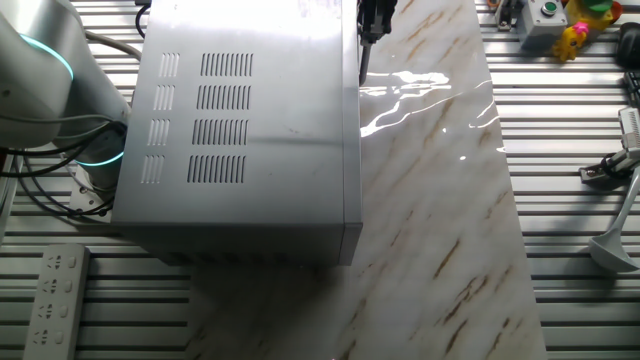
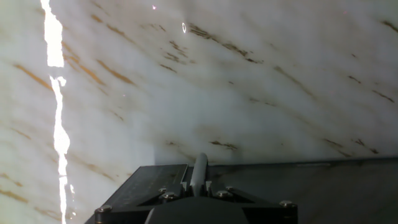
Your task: Open the microwave door
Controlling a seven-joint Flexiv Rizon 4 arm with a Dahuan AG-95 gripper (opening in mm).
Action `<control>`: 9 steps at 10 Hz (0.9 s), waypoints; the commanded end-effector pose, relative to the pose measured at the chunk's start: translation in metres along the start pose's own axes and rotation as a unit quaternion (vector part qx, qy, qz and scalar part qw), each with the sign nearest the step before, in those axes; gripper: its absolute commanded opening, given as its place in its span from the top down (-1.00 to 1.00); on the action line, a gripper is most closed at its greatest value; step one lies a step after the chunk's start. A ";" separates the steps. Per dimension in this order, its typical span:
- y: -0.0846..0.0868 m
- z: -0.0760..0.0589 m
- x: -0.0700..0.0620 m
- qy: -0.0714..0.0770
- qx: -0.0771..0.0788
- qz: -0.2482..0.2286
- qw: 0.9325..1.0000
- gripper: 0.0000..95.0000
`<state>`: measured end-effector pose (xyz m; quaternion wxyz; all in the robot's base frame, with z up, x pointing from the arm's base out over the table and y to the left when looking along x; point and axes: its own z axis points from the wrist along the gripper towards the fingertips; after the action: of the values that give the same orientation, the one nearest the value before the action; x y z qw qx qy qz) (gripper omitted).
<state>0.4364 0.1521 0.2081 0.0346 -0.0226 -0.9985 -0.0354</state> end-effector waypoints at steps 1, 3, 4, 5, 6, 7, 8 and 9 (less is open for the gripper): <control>0.000 -0.001 -0.006 -0.001 0.011 -0.011 1.000 1.00; -0.001 0.003 -0.006 -0.001 0.009 -0.021 1.000 1.00; -0.002 0.004 -0.007 0.005 0.011 -0.026 1.000 1.00; -0.003 0.004 -0.007 0.007 0.008 -0.024 1.000 1.00; -0.002 0.004 -0.008 0.007 0.004 -0.021 1.000 1.00; -0.003 0.004 -0.010 0.008 0.003 -0.021 1.000 1.00; -0.003 0.006 -0.012 0.008 0.003 -0.022 1.000 1.00; -0.004 0.007 -0.015 0.002 0.006 -0.024 1.000 1.00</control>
<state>0.4550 0.1492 0.2083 0.0384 -0.0005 -0.9987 -0.0332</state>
